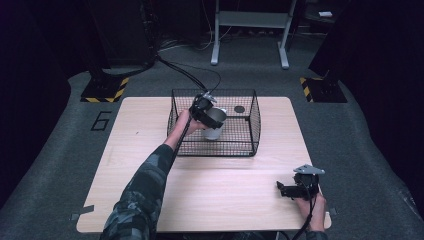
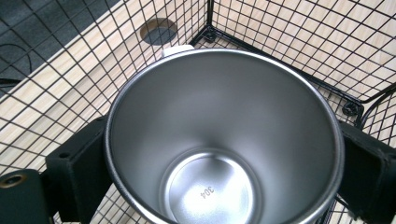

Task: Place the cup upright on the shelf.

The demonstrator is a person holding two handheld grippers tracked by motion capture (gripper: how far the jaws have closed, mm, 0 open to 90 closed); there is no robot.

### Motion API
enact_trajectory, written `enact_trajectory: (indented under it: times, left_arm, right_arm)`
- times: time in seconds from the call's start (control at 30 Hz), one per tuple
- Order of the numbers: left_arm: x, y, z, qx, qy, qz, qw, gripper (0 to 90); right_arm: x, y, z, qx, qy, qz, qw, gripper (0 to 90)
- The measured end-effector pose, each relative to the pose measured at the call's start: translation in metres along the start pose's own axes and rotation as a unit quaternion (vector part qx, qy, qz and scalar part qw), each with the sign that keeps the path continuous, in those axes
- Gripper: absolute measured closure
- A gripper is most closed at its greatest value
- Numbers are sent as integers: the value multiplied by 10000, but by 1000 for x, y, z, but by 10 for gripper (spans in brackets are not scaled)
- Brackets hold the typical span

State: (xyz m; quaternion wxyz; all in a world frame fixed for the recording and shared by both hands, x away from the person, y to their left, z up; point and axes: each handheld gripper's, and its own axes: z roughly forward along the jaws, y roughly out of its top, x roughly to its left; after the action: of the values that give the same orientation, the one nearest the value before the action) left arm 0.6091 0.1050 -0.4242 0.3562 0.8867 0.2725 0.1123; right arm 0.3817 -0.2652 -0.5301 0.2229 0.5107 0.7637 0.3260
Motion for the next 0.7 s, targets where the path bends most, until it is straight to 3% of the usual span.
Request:
enact_trajectory:
  times: [0.33,0.7]
  left_arm:
    - [-1,-1,9,117,-13,-2,9999,68]
    - [0,-9,3,286,-53,68,9996,65]
  right_arm:
    - [0,0,0,3,-4,0,10000,0]
    - [0,0,-1,25,-9,-1,10000,0]
